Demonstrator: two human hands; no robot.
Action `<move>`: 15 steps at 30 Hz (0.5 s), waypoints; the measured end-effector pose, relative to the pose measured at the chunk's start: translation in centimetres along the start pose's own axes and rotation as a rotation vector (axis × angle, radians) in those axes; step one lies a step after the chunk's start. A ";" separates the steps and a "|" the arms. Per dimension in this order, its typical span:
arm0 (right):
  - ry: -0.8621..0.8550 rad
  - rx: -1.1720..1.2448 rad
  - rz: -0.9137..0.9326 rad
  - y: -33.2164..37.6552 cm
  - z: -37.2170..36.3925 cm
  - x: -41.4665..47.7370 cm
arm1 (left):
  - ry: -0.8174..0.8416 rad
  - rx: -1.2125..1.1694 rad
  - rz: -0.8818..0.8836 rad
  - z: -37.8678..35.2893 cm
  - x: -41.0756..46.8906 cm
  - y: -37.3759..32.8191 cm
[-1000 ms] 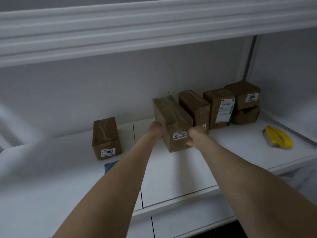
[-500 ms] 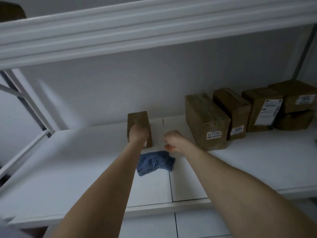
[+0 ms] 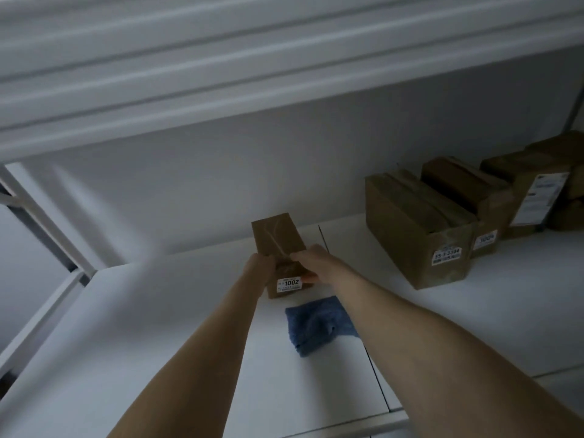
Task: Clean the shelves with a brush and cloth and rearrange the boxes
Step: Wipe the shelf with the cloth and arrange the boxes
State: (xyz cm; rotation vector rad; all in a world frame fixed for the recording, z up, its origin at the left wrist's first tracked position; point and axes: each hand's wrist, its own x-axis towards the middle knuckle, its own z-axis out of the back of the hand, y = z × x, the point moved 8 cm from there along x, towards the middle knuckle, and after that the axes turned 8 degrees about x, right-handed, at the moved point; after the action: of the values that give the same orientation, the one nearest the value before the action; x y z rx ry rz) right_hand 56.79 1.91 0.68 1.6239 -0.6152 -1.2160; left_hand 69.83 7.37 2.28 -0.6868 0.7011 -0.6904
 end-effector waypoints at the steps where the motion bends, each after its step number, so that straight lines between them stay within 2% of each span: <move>1: -0.031 0.002 0.002 0.3 0.4 0.1 | 0.008 -0.018 0.009 0.0 0.1 -0.2; 5: -0.132 -0.008 0.099 3.0 2.7 -0.7 | -0.016 -0.078 -0.050 0.4 0.0 -3.2; 11: -0.364 -0.019 0.480 10.2 9.2 -6.1 | -0.149 -0.103 -0.337 0.6 -4.8 -13.0; 15: -0.510 0.011 0.642 13.5 15.8 -11.0 | -0.119 -0.148 -0.484 -2.4 -9.7 -19.7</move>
State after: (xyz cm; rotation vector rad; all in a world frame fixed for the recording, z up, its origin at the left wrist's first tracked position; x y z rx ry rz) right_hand 40.28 -0.63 17.18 0.9803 -1.3431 -1.1195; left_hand 56.08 2.42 18.91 -1.0424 0.4794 -1.0365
